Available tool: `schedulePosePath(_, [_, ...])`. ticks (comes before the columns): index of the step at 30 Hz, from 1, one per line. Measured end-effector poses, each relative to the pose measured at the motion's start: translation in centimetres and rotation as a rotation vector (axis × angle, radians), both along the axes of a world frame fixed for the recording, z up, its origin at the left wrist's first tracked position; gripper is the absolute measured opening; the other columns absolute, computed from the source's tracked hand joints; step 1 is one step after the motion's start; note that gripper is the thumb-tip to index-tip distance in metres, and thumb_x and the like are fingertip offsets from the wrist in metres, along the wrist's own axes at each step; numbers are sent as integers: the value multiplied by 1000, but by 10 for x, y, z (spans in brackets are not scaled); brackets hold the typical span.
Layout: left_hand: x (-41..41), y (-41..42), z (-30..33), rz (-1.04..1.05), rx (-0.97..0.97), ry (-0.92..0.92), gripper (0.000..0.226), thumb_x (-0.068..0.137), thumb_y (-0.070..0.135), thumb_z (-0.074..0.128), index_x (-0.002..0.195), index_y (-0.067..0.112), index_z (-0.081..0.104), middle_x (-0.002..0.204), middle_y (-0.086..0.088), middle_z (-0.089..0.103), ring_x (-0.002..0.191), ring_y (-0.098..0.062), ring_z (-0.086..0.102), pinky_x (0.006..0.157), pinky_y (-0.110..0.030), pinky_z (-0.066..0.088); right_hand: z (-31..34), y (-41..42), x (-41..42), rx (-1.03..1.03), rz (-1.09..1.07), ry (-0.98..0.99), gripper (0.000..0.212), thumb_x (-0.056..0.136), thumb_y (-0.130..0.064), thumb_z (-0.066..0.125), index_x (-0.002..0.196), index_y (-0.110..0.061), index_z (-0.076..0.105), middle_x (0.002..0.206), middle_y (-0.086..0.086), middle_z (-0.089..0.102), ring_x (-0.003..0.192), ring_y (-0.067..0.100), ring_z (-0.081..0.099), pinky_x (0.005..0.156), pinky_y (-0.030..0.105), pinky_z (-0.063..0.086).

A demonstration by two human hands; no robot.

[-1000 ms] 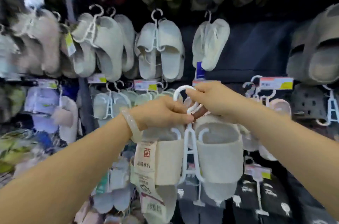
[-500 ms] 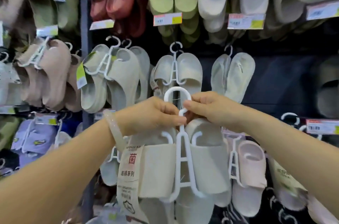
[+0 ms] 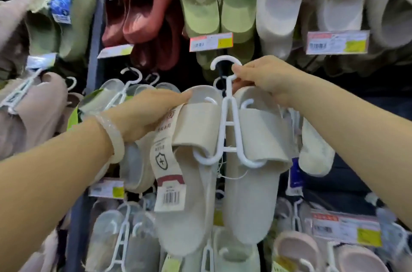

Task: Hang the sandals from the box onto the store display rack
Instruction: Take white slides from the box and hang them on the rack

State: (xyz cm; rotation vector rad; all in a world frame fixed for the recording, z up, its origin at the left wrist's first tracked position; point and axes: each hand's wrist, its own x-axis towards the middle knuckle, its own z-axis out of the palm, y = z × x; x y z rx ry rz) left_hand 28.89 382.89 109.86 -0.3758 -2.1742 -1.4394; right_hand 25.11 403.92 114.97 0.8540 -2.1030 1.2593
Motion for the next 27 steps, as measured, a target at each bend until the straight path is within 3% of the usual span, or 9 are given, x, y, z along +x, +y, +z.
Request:
schedulePosePath(2, [-15, -2, 10, 116, 46, 61, 32, 87, 41, 59, 91, 9, 65, 94, -10, 69, 86, -28, 64, 90, -45, 51, 14, -13, -12, -13, -17, 18, 34, 92, -33, 55, 78, -5, 69, 53, -6, 67, 53, 8, 59, 65, 23, 48])
schedulePosePath(4, [-24, -3, 21, 184, 84, 121, 34, 88, 42, 59, 87, 9, 65, 97, -12, 69, 88, -29, 65, 95, -47, 51, 26, -22, -22, -14, -55, 32, 32, 92, -32, 55, 83, -4, 69, 49, -6, 66, 48, 8, 57, 62, 23, 45])
schedulePosePath(8, [-34, -6, 43, 186, 6, 160, 47, 78, 63, 57, 81, 17, 66, 84, -3, 70, 78, -23, 67, 78, -34, 55, 42, -35, -37, -67, -20, 32, 30, 94, -28, 53, 90, -1, 66, 57, -1, 68, 49, 9, 59, 65, 25, 48])
schedulePosePath(12, [-40, -12, 52, 127, -190, 190, 40, 73, 61, 64, 83, 22, 66, 82, 3, 69, 73, -14, 67, 63, -26, 53, 49, -45, -42, -128, 1, 44, 31, 95, -27, 52, 73, -7, 61, 68, 5, 66, 49, 9, 58, 54, 21, 48])
schedulePosePath(15, [-50, -19, 51, 116, -236, 190, 48, 67, 53, 74, 102, 23, 61, 92, 2, 68, 83, -14, 66, 74, -32, 56, 40, -44, -47, -47, -87, 113, 35, 95, -28, 50, 68, -6, 56, 71, 6, 67, 48, 6, 57, 56, 19, 47])
schedulePosePath(18, [-62, -20, 42, 121, -328, 151, 55, 69, 49, 75, 113, 22, 56, 92, 3, 63, 80, -13, 62, 68, -30, 53, 23, -47, -54, 63, -161, 144, 35, 95, -29, 50, 79, -1, 63, 74, 8, 68, 55, 10, 54, 59, 21, 44])
schedulePosePath(21, [-74, -19, 40, 98, -329, 165, 53, 72, 51, 71, 114, 22, 55, 103, 3, 61, 91, -12, 61, 81, -31, 53, 22, -51, -63, 2, -168, 134, 34, 95, -27, 49, 71, -6, 61, 68, 3, 65, 56, 12, 52, 60, 22, 43])
schedulePosePath(25, [-81, -12, 50, 102, -253, 322, 59, 71, 53, 71, 118, 23, 51, 107, 7, 55, 85, -4, 54, 67, -19, 46, 41, -52, -69, -147, -100, 99, 34, 97, -25, 46, 71, -8, 59, 66, 6, 63, 59, 18, 55, 65, 29, 47])
schedulePosePath(27, [-84, -11, 55, 84, -229, 336, 72, 69, 54, 73, 127, 21, 46, 111, 7, 51, 92, -8, 55, 74, -22, 46, 48, -52, -74, -149, -137, 89, 35, 97, -27, 45, 71, -10, 60, 62, 4, 61, 56, 16, 55, 62, 27, 47])
